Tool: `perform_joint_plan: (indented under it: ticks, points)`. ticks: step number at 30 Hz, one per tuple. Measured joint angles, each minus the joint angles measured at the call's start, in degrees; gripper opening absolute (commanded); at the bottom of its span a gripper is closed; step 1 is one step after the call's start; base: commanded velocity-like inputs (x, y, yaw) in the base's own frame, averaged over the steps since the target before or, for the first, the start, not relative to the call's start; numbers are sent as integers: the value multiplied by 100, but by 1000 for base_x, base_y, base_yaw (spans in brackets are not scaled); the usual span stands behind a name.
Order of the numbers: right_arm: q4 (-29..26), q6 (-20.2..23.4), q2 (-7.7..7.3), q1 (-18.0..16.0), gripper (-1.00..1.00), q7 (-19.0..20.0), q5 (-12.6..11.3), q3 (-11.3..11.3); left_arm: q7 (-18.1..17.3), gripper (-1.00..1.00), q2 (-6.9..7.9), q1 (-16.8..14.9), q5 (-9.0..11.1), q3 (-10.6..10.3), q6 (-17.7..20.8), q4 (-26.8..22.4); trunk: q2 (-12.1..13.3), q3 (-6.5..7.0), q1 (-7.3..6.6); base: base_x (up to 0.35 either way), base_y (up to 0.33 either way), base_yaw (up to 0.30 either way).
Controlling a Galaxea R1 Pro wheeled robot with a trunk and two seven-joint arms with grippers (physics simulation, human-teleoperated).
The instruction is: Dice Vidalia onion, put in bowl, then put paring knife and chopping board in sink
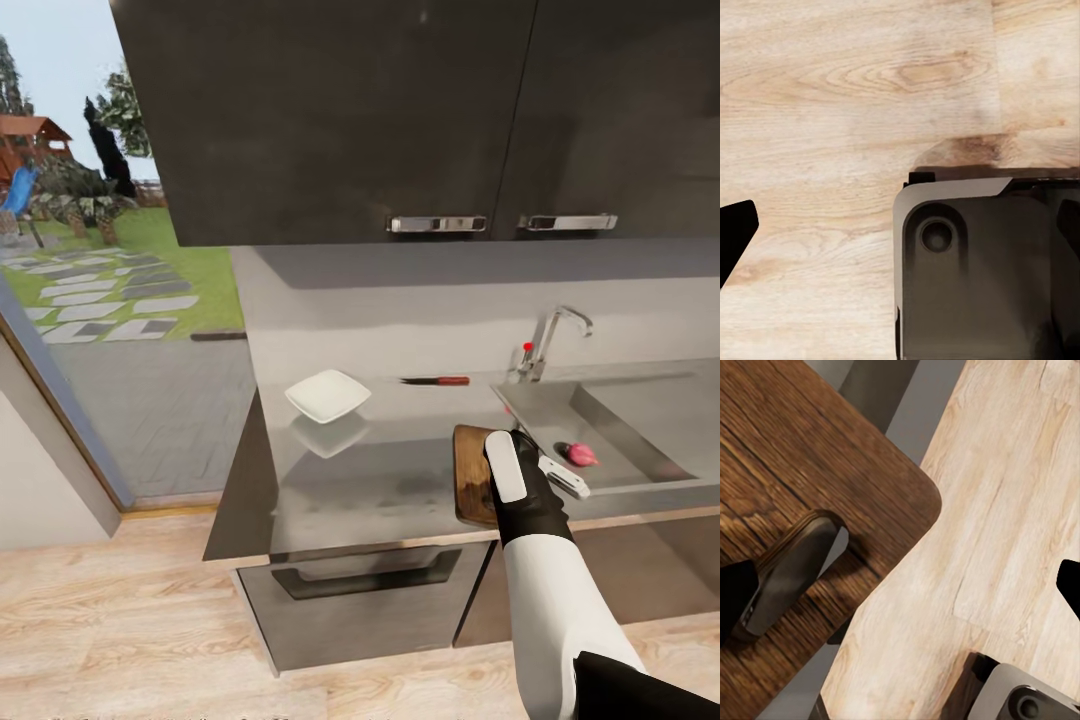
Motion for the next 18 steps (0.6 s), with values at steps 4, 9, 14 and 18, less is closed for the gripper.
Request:
perform_joint_plan:
  ticks: [4,9,14,18]
  points:
    - [0,0,0,0,100,-3,0,0,0,100,-1,0,0,0,0,-1,0,-27,0,0,0,0]
    - [0,0,0,0,100,0,0,0,0,100,-1,0,5,0,-52,1,0,-63,0,0,0,0]
    - [0,0,0,4,100,1,5,0,0,100,-1,0,4,0,-120,51,0,-100,0,0,0,0]
    - [0,0,0,1,100,1,8,0,0,100,-1,0,0,0,-148,79,0,-130,0,0,0,0]
